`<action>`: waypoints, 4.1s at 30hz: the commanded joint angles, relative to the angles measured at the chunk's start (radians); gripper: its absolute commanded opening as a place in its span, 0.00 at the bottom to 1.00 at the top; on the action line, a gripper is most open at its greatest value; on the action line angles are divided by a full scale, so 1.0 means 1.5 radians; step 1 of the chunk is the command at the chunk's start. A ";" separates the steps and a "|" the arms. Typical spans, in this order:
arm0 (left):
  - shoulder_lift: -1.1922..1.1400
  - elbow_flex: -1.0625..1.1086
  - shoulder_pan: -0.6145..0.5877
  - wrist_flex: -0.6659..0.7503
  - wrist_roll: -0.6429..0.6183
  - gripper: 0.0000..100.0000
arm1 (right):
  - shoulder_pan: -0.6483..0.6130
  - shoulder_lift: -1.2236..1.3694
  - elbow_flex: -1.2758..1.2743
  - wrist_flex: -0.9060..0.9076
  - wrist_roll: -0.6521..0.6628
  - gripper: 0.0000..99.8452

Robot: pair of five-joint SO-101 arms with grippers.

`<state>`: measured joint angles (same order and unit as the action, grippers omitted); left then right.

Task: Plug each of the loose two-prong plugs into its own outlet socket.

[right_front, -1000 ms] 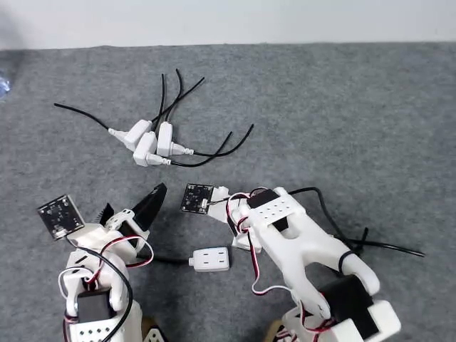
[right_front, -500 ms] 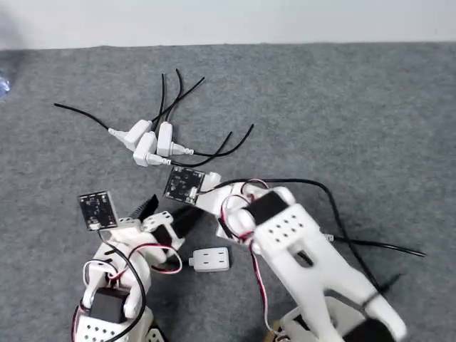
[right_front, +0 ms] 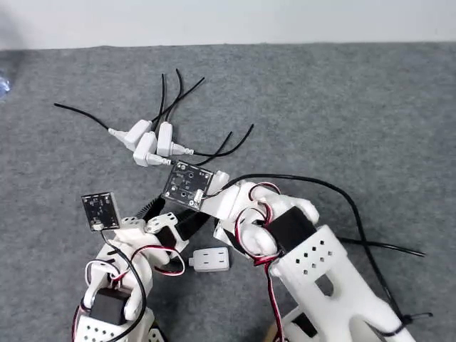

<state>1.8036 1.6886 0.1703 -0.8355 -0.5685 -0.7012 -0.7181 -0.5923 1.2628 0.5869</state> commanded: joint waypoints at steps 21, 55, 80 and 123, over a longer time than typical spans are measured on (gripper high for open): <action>0.005 -0.009 0.001 0.013 -0.002 0.46 | 0.006 -0.117 0.087 0.030 0.002 0.01; 0.004 -0.004 -0.375 -0.126 0.145 0.46 | -0.071 0.172 0.008 0.053 0.158 0.01; 0.004 -0.004 -0.374 -0.129 0.147 0.46 | -0.065 0.286 0.008 0.030 0.261 0.01; 0.004 -0.004 -0.344 -0.145 0.148 0.46 | -0.027 0.240 0.013 0.049 0.266 0.01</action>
<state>1.8021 1.6947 -0.3529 -1.0549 -0.3567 -0.7534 -0.3130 -0.6521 1.3073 0.9766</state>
